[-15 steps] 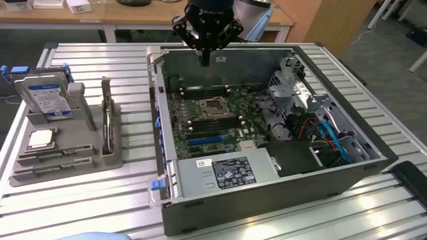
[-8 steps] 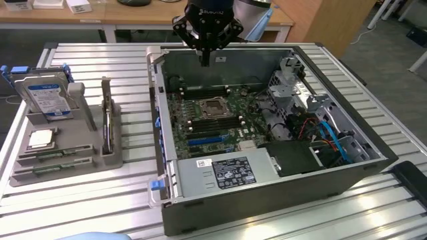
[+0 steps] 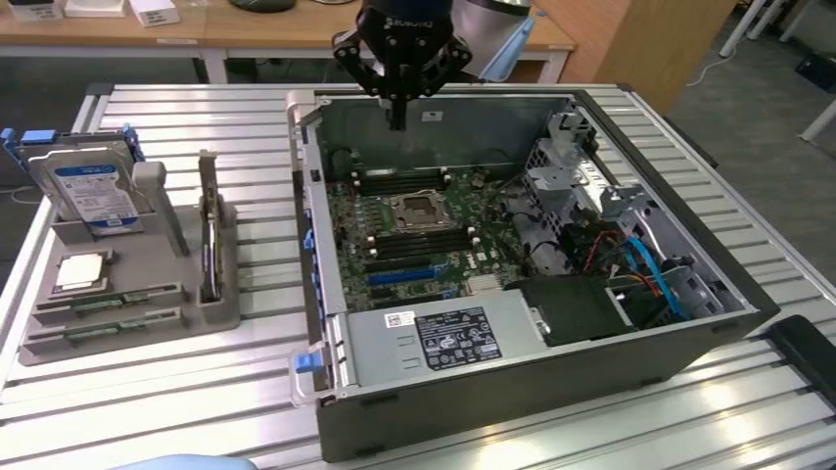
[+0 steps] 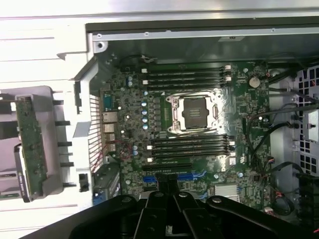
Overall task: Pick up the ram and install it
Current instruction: 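Reach for the ram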
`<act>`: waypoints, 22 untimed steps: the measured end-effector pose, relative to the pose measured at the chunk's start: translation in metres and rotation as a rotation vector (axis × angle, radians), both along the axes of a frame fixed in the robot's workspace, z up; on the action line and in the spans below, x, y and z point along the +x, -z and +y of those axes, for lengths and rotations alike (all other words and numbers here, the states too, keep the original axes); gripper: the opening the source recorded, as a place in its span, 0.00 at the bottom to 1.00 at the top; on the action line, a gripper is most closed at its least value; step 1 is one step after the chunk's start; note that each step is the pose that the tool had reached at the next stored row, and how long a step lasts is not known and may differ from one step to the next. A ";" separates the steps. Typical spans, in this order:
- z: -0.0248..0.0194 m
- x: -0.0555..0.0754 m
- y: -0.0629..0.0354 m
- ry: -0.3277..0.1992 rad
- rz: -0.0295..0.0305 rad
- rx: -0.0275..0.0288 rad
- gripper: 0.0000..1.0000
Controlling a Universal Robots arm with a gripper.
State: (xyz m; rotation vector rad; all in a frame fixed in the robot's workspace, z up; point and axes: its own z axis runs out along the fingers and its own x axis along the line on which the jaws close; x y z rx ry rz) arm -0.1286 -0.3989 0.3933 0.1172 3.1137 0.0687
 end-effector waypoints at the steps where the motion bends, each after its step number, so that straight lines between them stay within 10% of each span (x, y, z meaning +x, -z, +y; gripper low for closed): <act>1: 0.0000 -0.004 0.0000 0.000 0.0000 0.0000 0.10; 22: 0.0000 -0.097 0.0004 0.001 0.0000 0.0000 0.10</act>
